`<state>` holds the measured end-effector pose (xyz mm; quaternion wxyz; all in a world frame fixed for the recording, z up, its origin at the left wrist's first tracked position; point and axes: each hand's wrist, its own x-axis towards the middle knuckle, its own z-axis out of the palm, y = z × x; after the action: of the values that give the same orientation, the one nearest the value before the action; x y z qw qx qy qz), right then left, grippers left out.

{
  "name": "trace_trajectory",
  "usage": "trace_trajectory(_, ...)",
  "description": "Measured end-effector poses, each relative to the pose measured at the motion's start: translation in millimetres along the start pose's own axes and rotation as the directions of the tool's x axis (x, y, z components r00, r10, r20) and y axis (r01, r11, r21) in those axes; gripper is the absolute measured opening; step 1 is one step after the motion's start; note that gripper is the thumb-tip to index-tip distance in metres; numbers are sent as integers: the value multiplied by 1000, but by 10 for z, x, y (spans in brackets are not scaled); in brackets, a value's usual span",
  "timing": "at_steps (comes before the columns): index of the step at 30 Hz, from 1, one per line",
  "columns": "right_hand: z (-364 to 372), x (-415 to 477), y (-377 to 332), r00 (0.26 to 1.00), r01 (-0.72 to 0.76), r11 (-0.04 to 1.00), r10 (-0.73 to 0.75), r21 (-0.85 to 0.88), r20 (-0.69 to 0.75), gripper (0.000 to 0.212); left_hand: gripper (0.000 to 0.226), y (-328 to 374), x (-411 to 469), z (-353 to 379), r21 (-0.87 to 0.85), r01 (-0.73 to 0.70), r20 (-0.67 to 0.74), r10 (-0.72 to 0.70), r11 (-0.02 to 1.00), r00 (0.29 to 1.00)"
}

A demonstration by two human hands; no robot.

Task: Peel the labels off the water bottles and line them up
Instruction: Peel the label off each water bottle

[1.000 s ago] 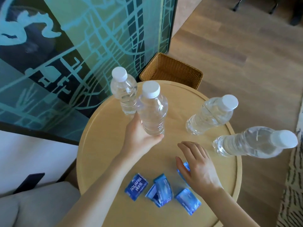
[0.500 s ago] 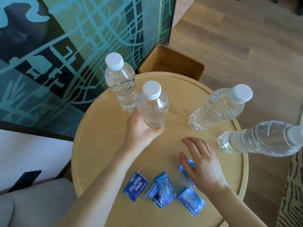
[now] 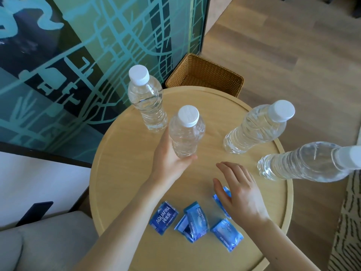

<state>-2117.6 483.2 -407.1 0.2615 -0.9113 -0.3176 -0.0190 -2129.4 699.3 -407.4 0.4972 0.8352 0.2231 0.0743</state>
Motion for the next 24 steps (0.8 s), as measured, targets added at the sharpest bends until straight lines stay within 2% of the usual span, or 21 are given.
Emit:
trace_trajectory(5,-272,-12,-196,1000,-5,1000,5,8,2,38,69,175,-462,-290,37,70,-10,-70,997,998)
trace_trajectory(10,-880,-43,-621,999,-31,999,30,43,20,38,32,695,-1013,-807,218,-19,-6,21,976,1000)
trace_trajectory(13,-1303,-87,-898,999,-29,999,28,45,24,36,20,1136,-1285,-1116,319,-103,-11,112,942,994)
trace_trajectory(18,-1984,-167,-1276,1000,11,1000,-11,18,2,24,17,1830,-1770,-1503,501,-306,190,242,810,952)
trace_trajectory(21,-2354,-275,-1431,999,43,999,-43,9,-12,30,16,2112,-2053,-1673,558,-330,169,285,762,943)
trace_trajectory(24,-2623,-373,-1481,998,58,998,-58,-19,-2,30,18,2253,-2251,-1742,556,-305,121,288,773,950)
